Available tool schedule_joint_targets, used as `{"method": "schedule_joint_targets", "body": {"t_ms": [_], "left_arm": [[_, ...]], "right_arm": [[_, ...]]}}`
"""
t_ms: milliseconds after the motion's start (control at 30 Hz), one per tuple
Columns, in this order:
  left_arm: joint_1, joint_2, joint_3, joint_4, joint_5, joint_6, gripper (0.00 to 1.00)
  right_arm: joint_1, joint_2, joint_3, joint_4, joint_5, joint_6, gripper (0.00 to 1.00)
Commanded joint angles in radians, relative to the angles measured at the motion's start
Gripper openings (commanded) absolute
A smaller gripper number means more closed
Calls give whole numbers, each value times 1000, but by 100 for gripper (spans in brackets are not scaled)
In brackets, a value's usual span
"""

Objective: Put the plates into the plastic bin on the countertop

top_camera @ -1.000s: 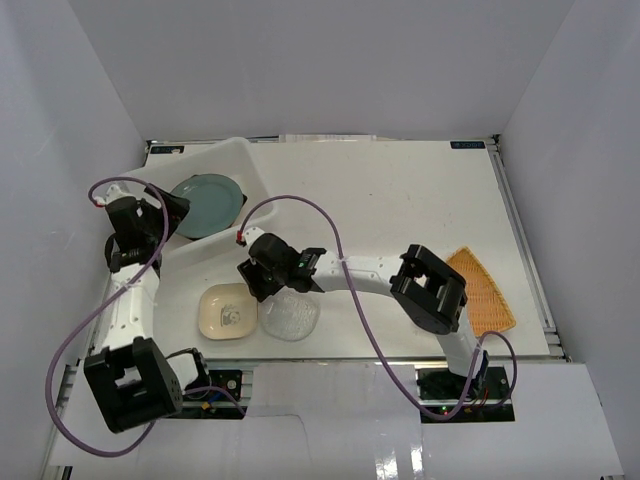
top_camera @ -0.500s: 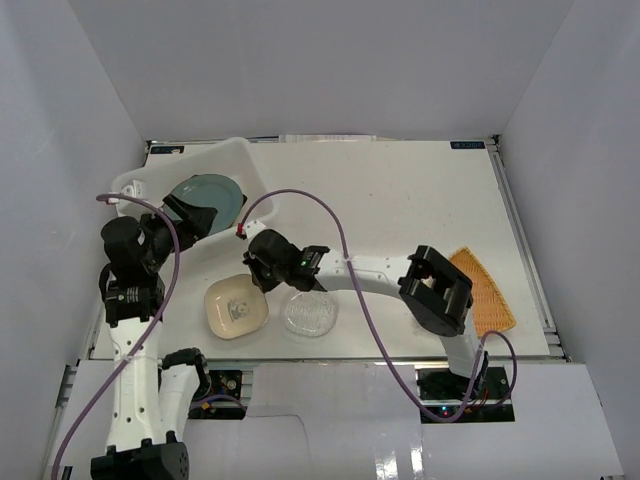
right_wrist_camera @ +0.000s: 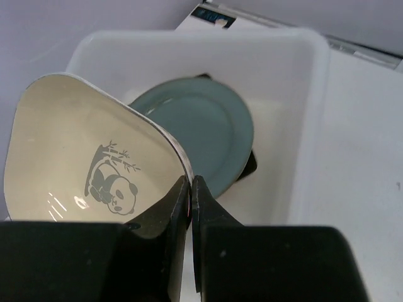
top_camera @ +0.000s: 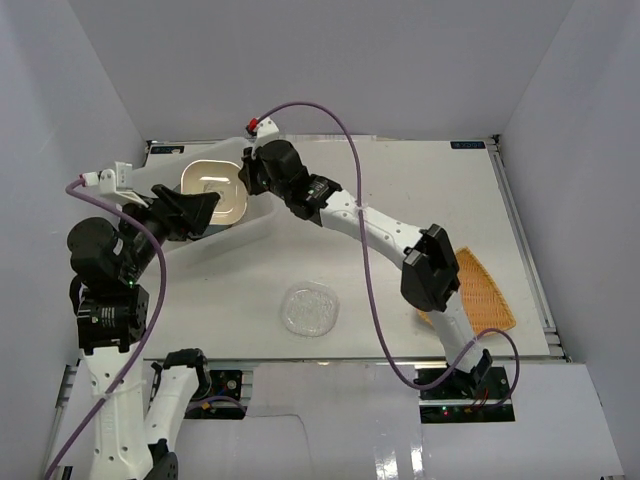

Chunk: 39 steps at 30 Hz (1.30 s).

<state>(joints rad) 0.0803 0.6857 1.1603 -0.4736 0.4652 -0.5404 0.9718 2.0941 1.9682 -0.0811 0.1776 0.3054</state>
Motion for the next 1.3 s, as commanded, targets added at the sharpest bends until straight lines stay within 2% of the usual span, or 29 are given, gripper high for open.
{"method": "schedule_joint_targets", "body": {"t_ms": [0, 33, 100, 133, 300, 333, 400, 433, 533, 633, 700, 767, 800, 867, 900, 1000, 1033, 1100, 1133, 1167, 1267], "left_arm": [[-20, 26, -16, -69, 4, 13, 79], [-25, 29, -25, -72, 3, 13, 78], [-42, 37, -51, -80, -13, 16, 77], [-54, 38, -59, -95, -20, 23, 77], [-85, 3, -143, -154, -86, 43, 74], [-99, -6, -158, -169, -85, 43, 73], [-99, -31, -197, -190, -76, 39, 73], [-99, -37, -206, -201, -73, 36, 73], [-99, -41, -246, -223, -42, 33, 73], [-99, -17, -302, -211, 63, 22, 75], [-100, -9, -333, -200, 95, 16, 75], [-105, -9, -381, -191, 122, 11, 75], [-109, -8, -396, -185, 125, 2, 75], [-138, -5, -445, -162, 116, -10, 75], [-175, 0, -455, -152, 99, -19, 75], [-249, 14, -491, -128, 15, -42, 75], [-317, 23, -501, -108, -11, -68, 76], [-404, 58, -524, -83, -114, -101, 77], [-500, 75, -528, -57, -158, -131, 79], [-552, 122, -536, -47, -257, -144, 80], [-712, 221, -525, -33, -405, -167, 83]], "right_arm": [[-39, 165, 185, 26, 16, 3, 8], [-42, 203, 286, 43, 26, 3, 8], [-48, 300, 362, 67, 55, 6, 8], [-50, 337, 380, 133, 63, 9, 8], [-50, 377, 363, 195, 56, 26, 8], [-50, 370, 360, 196, 54, 35, 10], [-50, 353, 340, 219, 42, 43, 23], [-51, 331, 330, 222, 33, 47, 37], [-65, 247, 287, 218, -10, 66, 56], [-87, 109, 157, 219, -38, 72, 58], [-105, 19, -3, 222, -41, 64, 56], [-128, -139, -145, 227, -41, 57, 46], [-136, -196, -307, 230, -32, 44, 43], [-172, -369, -478, 228, 0, 34, 36], [-192, -487, -652, 224, 8, 40, 34], [-312, -656, -903, 213, 7, 83, 31], [-355, -762, -1048, 198, -15, 119, 30], [-496, -860, -1173, 179, -41, 152, 30], [-546, -943, -1269, 161, -56, 165, 32], [-635, -980, -1304, 146, -58, 167, 34], [-771, -1069, -1364, 32, -59, 137, 47]]}}
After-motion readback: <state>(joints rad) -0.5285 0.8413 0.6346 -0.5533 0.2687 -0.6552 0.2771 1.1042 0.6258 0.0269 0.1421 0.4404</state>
